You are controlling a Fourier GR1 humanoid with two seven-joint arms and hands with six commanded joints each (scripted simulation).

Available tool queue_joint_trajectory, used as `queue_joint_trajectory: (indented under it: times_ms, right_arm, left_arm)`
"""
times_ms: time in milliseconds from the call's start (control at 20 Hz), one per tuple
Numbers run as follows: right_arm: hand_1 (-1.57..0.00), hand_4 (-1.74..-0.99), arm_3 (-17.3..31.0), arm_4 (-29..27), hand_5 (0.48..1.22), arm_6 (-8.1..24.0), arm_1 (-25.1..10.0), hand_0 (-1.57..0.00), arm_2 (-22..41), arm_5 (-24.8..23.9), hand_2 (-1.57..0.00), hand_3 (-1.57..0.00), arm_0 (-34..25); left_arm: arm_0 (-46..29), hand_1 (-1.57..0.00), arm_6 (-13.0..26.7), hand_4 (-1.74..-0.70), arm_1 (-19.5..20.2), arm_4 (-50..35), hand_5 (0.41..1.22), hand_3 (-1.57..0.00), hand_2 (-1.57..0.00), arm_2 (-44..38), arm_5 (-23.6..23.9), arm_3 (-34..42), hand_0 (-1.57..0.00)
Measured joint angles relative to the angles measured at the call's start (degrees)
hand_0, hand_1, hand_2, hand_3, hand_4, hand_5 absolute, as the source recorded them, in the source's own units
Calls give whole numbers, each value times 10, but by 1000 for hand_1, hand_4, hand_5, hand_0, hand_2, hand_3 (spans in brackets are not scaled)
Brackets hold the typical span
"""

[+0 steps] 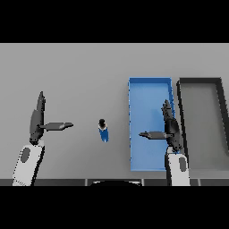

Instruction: Pick up the blue pipe and place it into the blue bin.

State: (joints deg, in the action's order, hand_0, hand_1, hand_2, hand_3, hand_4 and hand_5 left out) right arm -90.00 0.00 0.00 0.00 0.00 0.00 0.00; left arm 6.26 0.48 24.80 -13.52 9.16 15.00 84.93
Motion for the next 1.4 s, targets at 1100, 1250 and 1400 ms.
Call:
queue_joint_trajectory:
  times_ms: [1100,1250,1400]
  right_arm:
    - [1,-1164,-58,84,617,-61,-103,1,31,34,1,1,44]
    - [1,-1189,-60,84,619,-60,-106,1,30,36,1,1,42]
    - [1,-1205,-60,84,618,-56,-99,1,32,34,1,1,47]
  left_arm:
    - [-56,1,-66,-1113,108,10,497,1,1,123,-253,75,1]
    - [-56,1,-42,-1137,90,38,464,1,1,158,-252,88,1]
    - [-37,1,-20,-1144,58,58,452,1,1,186,-253,75,1]
